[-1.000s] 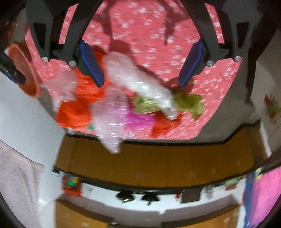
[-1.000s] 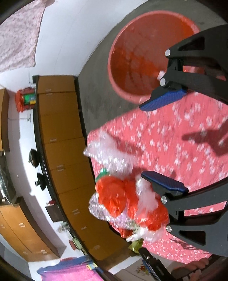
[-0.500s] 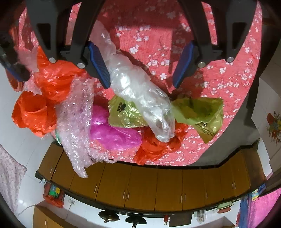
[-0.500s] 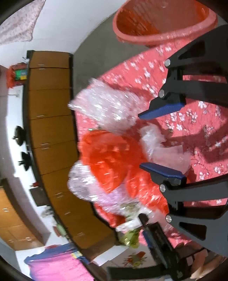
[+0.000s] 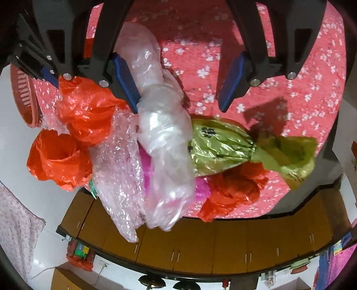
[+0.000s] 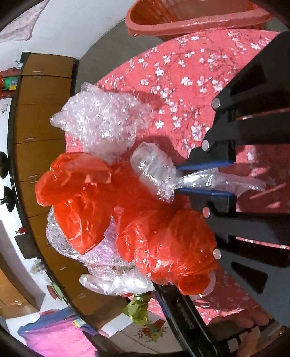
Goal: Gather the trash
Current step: 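Grasp the clear bag with the left tool while the right tool grasps a clear bag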
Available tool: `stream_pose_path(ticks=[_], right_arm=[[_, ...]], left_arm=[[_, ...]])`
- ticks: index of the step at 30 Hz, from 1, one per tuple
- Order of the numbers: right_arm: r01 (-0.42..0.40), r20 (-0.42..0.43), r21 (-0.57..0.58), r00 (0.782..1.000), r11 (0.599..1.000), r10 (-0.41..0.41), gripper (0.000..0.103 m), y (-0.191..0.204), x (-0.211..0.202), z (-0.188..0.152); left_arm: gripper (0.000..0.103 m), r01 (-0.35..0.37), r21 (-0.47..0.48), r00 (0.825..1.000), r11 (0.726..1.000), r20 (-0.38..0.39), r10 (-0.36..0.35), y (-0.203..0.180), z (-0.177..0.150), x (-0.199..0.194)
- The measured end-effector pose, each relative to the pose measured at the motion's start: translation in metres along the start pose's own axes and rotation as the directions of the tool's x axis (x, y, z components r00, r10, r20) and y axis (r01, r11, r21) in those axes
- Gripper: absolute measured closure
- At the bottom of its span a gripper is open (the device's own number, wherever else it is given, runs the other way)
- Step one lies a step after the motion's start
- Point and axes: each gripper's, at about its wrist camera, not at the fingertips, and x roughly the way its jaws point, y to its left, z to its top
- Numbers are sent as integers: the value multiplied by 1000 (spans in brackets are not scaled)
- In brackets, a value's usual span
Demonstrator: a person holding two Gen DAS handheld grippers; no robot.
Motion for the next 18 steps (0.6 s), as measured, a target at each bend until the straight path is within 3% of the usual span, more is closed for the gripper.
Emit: stream_pose_path(ticks=[4,6,18], right_arm=[[4,8,17,1000,1000,-4,90,-8,-5,-1],[4,12,28,1000,1000,-5,90,-12,-7,-3],[36,34,71,999,997,-39,90,-52,-41,-25]], left_arm=[[50,56,-15,998,998,-5,-56,-1,1,2],[67,80,1,997,997,1,-80,-4,0,0],[74,73,31,995,997,60,-74,2,-18,-35]])
